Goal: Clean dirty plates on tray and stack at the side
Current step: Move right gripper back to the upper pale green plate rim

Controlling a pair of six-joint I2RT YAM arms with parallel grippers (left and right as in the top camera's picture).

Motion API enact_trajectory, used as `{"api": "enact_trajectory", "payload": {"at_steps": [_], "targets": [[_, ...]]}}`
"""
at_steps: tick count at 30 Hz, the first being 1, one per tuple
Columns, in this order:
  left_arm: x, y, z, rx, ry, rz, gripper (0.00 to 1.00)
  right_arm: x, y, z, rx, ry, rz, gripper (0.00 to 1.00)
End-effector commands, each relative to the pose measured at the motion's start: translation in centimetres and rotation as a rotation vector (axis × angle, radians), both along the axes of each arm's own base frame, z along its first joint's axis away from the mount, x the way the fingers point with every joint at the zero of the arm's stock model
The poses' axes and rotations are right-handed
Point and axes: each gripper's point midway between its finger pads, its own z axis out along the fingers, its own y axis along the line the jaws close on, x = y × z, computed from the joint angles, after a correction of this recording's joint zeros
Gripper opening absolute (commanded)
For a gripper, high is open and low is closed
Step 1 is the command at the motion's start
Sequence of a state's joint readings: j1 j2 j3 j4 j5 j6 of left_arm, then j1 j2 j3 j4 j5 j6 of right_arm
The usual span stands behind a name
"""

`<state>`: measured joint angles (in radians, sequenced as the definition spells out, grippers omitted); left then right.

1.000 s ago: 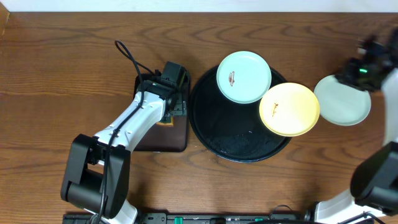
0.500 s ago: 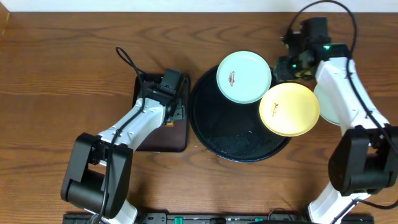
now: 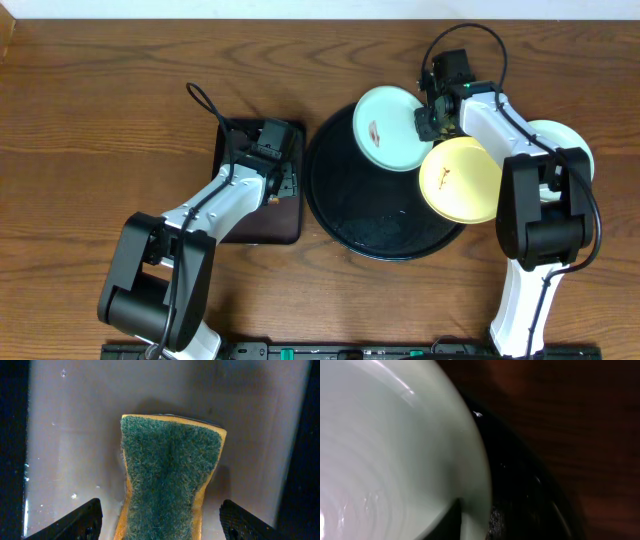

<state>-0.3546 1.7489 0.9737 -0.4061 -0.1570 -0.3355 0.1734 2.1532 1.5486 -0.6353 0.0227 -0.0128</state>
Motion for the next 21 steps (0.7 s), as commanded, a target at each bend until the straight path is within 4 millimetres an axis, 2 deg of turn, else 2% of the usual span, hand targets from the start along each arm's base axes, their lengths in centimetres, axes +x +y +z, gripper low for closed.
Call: {"api": "enact_trajectory", "payload": {"at_steps": [1, 7, 11, 12, 16, 21], "targets": [[-0.2, 0.3, -0.1, 0.016, 0.002, -0.004, 0.76, 0.7, 0.1, 1.2, 0.001, -0.038, -0.02, 0.01], [-0.3, 0.4, -0.1, 0.018, 0.007, -0.005, 0.76, 1.0, 1.3, 5.7, 0.071, -0.108, 0.005, 0.01], [-0.6, 0.5, -0.2, 0.023, 0.019, -0.005, 0.77, -0.7, 3.2, 8.3, 0.195, -0.084, 0.037, 0.01], [-0.6, 0.5, -0.2, 0.023, 0.019, -0.004, 0.76, -1.9, 4.1, 8.9, 0.259, -0.046, 0.032, 0.01], [-0.5, 0.5, -0.2, 0.021, 0.015, -0.004, 0.77, -4.8, 5.5, 8.4, 0.302, 0.075, 0.011, 0.01], [-0.6, 0.5, -0.2, 0.022, 0.019, -0.005, 0.76, -7.5, 6.7, 5.7, 0.226, 0.157, 0.013, 0.01]]}}
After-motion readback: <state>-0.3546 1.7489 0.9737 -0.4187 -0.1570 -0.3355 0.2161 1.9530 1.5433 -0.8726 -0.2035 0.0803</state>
